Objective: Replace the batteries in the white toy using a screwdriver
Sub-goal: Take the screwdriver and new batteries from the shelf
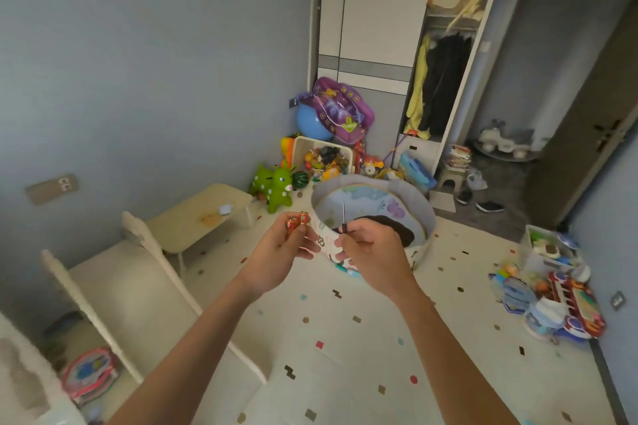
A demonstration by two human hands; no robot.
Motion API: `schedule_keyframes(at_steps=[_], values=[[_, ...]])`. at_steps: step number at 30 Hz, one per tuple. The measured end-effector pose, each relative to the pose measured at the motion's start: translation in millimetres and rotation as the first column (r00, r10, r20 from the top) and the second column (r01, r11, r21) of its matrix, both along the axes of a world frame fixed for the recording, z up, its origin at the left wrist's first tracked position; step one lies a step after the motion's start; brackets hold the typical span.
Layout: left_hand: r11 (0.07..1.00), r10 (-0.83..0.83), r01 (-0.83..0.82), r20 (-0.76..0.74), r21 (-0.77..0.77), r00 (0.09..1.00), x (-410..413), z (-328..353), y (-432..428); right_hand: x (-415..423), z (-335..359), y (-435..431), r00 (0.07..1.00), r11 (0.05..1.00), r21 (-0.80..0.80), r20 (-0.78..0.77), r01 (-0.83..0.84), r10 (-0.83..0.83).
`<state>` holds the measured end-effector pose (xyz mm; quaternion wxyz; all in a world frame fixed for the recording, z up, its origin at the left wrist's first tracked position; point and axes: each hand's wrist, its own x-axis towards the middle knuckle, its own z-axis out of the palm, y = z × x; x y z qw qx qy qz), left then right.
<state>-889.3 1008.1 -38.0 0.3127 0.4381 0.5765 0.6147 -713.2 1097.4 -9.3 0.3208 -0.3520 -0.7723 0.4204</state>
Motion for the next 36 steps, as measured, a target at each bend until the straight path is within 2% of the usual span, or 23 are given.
schedule_keyframes(at_steps=[8, 11, 15, 21, 25, 29, 36], values=[[0.991, 0.127, -0.129, 0.055, 0.023, 0.99, -133.6, -23.8, 169.6, -139.7, -25.6, 185.4, 0.998, 0.996, -0.061, 0.024, -0.06, 0.061], [0.983, 0.181, -0.182, 0.044, 0.032, 0.983, -194.8, -24.8, 229.0, -200.1, -22.8, 247.6, 0.991, 0.993, -0.03, 0.066, -0.112, 0.113], [0.964, 0.264, -0.265, 0.044, 0.021, 0.963, -269.3, -27.0, 290.1, -278.6, -24.0, 325.1, 0.98, 0.979, -0.076, 0.052, -0.187, 0.191], [0.922, 0.387, -0.387, 0.002, -0.009, 0.922, -373.1, -42.4, 363.9, -406.9, -39.1, 437.6, 0.944, 0.944, -0.033, 0.025, -0.329, 0.33], [0.86, 0.511, -0.511, -0.005, -0.006, 0.86, -447.6, -46.6, 410.5, -514.6, -48.4, 504.8, 0.877, 0.877, -0.02, 0.018, -0.48, 0.48], [0.759, 0.65, -0.65, -0.011, -0.024, 0.76, -522.7, -48.5, 439.8, -621.2, -50.1, 554.2, 0.776, 0.777, -0.026, 0.035, -0.629, 0.629], [0.598, 0.799, -0.799, -0.023, -0.066, 0.6, -646.8, -67.2, 464.6, -788.6, -63.6, 588.3, 0.595, 0.604, -0.115, 0.107, -0.789, 0.797]])
